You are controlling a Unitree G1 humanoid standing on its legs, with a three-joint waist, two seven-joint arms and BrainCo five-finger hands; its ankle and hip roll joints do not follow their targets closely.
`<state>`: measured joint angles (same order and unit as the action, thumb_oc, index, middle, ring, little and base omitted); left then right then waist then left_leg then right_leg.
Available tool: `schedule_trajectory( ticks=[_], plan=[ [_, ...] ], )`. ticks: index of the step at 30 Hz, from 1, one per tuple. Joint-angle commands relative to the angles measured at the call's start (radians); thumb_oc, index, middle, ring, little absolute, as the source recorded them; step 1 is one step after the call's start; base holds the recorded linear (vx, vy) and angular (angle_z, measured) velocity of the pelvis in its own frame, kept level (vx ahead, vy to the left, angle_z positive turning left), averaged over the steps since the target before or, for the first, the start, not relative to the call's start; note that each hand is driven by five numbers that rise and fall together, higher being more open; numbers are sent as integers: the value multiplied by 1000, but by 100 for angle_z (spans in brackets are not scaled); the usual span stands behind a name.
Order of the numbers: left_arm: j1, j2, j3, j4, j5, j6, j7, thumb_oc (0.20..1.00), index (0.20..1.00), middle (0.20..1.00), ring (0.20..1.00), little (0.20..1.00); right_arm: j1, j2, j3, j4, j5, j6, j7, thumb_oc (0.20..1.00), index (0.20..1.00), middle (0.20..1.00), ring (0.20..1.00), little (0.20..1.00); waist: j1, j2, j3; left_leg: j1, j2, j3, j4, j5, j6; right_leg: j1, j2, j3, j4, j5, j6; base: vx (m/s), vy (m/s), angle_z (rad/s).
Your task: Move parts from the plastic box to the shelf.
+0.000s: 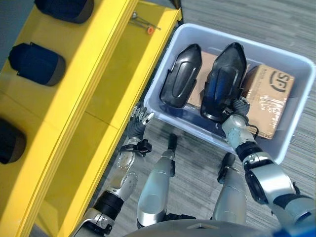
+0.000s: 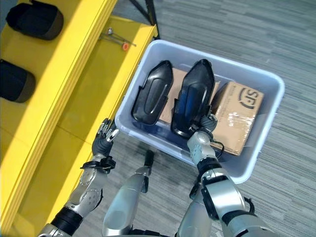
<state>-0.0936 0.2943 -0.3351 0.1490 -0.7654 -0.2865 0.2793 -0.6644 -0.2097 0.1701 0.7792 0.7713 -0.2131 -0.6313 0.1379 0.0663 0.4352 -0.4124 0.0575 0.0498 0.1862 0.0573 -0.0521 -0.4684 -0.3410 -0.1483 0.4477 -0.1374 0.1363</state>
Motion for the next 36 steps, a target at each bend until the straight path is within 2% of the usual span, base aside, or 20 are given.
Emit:
schedule_trajectory(
  ticks=[1, 4, 6, 11, 13, 16, 21, 22, 24, 27, 28, 29, 31, 32, 33, 34, 35, 36],
  plan=[
    [4, 81, 70, -87, 5, -12, -20, 1000, 1000, 1000, 1000, 1000, -44, 18, -6, -142, -9, -102, 36, 200, 200, 200, 200, 200, 4, -72, 64, 15, 61, 8, 60, -117, -18, 256, -77, -10, -379, 286, 49, 35, -86, -16],
    [22, 80, 82, -89, 8, -1, -26, 1000, 1000, 1000, 1000, 1000, 14, 25, 7, -233, -19, -105, 49, 200, 200, 200, 200, 200, -11, -79, 48, 41, 68, 19, 39, -107, -23, 266, -73, -6, -384, 285, 48, 28, -72, -24],
    [49, 85, 105, -89, 13, 14, -35, 1000, 1000, 1000, 1000, 1000, 90, 13, 22, -369, -38, -103, 87, 200, 200, 200, 200, 200, -34, -84, 19, 85, 81, 36, 3, -88, -34, 280, -63, 1, -390, 278, 47, 51, -93, -22],
    [107, 76, 157, -95, 37, 41, -67, 1000, 1000, 1000, 1000, 1000, 238, -26, 59, -563, -130, -61, 181, 200, 200, 200, 200, 200, -78, -91, -51, 199, 114, 80, -79, -51, -54, 317, -33, 32, -401, 262, 44, 70, -96, -19],
    [127, 79, 176, -97, 47, 48, -85, 1000, 1000, 1000, 1000, 1000, 280, -50, 59, -602, -157, -45, 218, 200, 200, 200, 200, 200, -88, -94, -73, 226, 123, 93, -94, -40, -59, 326, -22, 43, -401, 257, 43, 91, -137, -39],
    [178, 75, 217, -102, 50, 67, -133, 1000, 1000, 1000, 1000, 1000, 374, -120, 56, -685, -204, 2, 313, 200, 200, 200, 200, 200, -113, -92, -139, 318, 163, 124, -137, -18, -76, 369, 15, 69, -384, 216, 33, 105, -182, -24],
    [231, 64, 250, -110, 46, 85, -171, 1000, 1000, 1000, 1000, 1000, 434, -157, 55, -728, -182, 23, 381, 200, 200, 200, 200, 200, -124, -81, -195, 391, 197, 148, -173, 10, -90, 406, 48, 71, -363, 175, 25, 68, -128, -17],
    [260, 53, 266, -117, 41, 91, -185, 1000, 1000, 1000, 1000, 1000, 448, -172, 63, -746, -162, 30, 411, 200, 200, 200, 200, 200, -127, -74, -212, 426, 217, 150, -184, 32, -97, 428, 71, 72, -343, 146, 16, 64, -211, -10],
    [269, 47, 272, -116, 43, 98, -192, 1000, 1000, 1000, 1000, 1000, 453, -180, 65, -752, -167, 37, 423, 200, 200, 200, 200, 200, -125, -69, -224, 434, 231, 149, -185, 52, -102, 434, 86, 72, -338, 137, 9, 32, -139, -8],
    [294, 33, 293, -114, 48, 103, -198, 1000, 1000, 1000, 1000, 1000, 448, -201, 73, -757, -166, 42, 441, 200, 200, 200, 200, 200, -118, -54, -244, 455, 269, 135, -185, 119, -114, 448, 129, 63, -297, 89, -15, 6, -142, 0],
    [294, 32, 293, -115, 48, 103, -198, 1000, 1000, 1000, 1000, 1000, 448, -201, 73, -757, -166, 42, 441, 200, 200, 200, 200, 200, -118, -54, -244, 456, 270, 135, -185, 119, -114, 448, 129, 62, -296, 89, -15, -6, -186, 7],
    [305, 20, 305, -111, 53, 107, -198, 1000, 1000, 1000, 1000, 1000, 438, -210, 83, -753, -169, 45, 451, 200, 200, 200, 200, 200, -109, -48, -250, 463, 292, 122, -180, 160, -117, 452, 158, 56, -261, 55, -33, -31, -257, 14],
    [318, 4, 324, -113, 56, 113, -188, 1000, 1000, 1000, 1000, 1000, 408, -215, 109, -764, -152, 45, 463, 200, 200, 200, 200, 200, -90, -41, -239, 459, 329, 93, -169, 241, -122, 450, 202, 35, -204, 8, -68, -64, -273, 22],
    [318, 4, 325, -113, 56, 114, -188, 1000, 1000, 1000, 1000, 1000, 408, -216, 109, -764, -152, 45, 464, 200, 200, 200, 200, 200, -92, -40, -238, 458, 330, 90, -169, 242, -123, 450, 204, 32, -202, 7, -70, -132, -221, 26],
    [323, -2, 332, -117, 55, 112, -181, 1000, 1000, 1000, 1000, 1000, 386, -224, 133, -782, -134, 43, 473, 200, 200, 200, 200, 200, -74, -35, -215, 437, 346, 56, -161, 291, -122, 433, 222, 17, -168, -11, -87, -99, -151, 28],
    [322, -3, 333, -118, 55, 113, -181, 1000, 1000, 1000, 1000, 1000, 385, -224, 133, -782, -133, 43, 474, 200, 200, 200, 200, 200, -77, -34, -215, 435, 346, 52, -161, 292, -123, 431, 222, 14, -165, -13, -88, -193, -247, 28],
    [322, -4, 340, -122, 55, 110, -173, 1000, 1000, 1000, 1000, 1000, 361, -231, 148, -797, -123, 37, 477, 200, 200, 200, 200, 200, -61, -30, -191, 416, 357, 24, -170, 335, -135, 416, 233, -2, -148, -20, -99, -156, -158, 19],
    [327, -7, 341, -123, 58, 112, -174, 1000, 1000, 1000, 1000, 1000, 361, -232, 150, -804, -113, 36, 478, 200, 200, 200, 200, 200, -53, -30, -178, 404, 360, 12, -175, 355, -139, 407, 239, -10, -145, -21, -105, -155, -156, 41]
  ],
)
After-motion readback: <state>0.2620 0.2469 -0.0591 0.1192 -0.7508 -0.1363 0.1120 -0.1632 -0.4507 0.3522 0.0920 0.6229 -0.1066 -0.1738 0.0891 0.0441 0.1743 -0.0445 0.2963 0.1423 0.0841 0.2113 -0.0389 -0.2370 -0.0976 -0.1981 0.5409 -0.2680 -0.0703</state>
